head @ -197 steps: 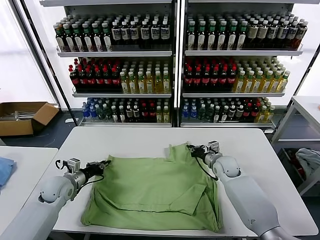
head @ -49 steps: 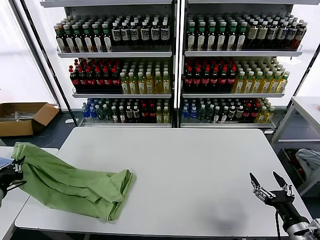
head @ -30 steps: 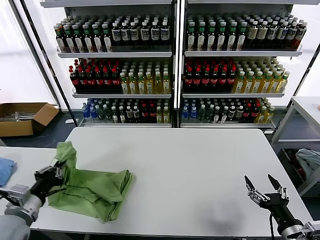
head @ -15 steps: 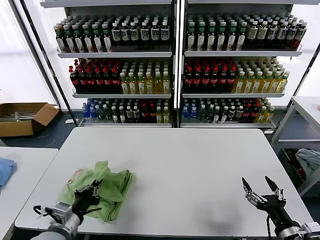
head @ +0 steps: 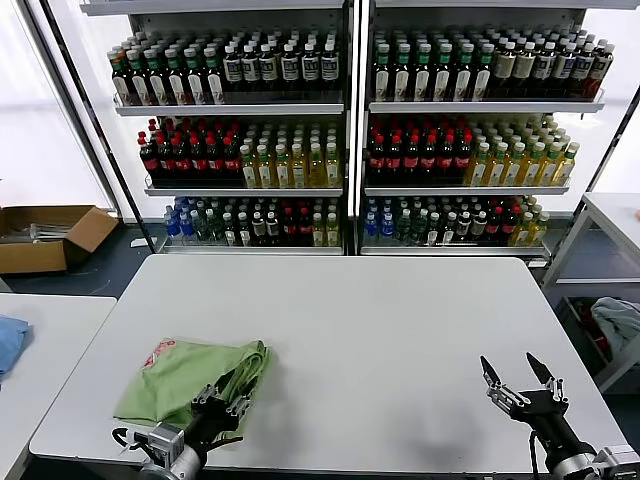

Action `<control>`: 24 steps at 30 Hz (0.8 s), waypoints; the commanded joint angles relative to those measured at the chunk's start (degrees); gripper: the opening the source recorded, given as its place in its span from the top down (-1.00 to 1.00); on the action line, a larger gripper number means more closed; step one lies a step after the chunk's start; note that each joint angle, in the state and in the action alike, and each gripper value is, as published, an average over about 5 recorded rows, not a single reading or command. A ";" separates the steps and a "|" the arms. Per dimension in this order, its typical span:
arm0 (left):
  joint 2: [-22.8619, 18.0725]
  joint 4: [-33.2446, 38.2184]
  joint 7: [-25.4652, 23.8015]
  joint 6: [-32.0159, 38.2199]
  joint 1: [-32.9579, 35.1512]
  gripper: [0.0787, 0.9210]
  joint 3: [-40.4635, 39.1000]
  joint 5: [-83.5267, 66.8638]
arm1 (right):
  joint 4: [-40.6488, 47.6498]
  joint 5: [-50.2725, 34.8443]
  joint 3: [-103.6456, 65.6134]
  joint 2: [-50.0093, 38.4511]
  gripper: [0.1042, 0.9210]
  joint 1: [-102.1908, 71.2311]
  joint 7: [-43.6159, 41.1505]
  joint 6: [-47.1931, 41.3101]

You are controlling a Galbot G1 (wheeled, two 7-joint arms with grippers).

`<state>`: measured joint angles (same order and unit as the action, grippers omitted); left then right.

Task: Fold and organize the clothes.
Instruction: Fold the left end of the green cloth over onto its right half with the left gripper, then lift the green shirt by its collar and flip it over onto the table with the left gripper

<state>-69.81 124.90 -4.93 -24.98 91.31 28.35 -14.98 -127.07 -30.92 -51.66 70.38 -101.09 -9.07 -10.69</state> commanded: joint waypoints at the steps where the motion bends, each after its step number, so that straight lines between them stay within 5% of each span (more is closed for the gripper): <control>1: 6.31 7.61 -0.19 -1.58 2.61 -0.20 13.10 -16.24 | 0.24 -0.26 -0.27 -0.02 -0.76 -0.12 -0.09 0.16; 6: 12.60 -1.03 -0.17 -2.56 1.63 -0.53 24.69 -21.80 | 0.33 -0.10 0.59 0.41 -0.76 0.11 -0.18 0.28; 10: 15.83 -10.62 0.03 -2.95 0.40 -0.73 26.30 -23.96 | 0.27 0.06 1.29 0.47 -0.76 0.23 -0.18 0.28; 24: 16.10 -20.83 -0.10 -5.43 -5.44 -0.77 17.64 -26.02 | 0.28 0.62 2.06 0.21 -0.76 0.04 0.08 0.26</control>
<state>-56.28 112.09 -5.05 -28.58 88.92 46.78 -36.70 -126.93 -30.41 -49.89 70.58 -101.02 -9.04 -10.43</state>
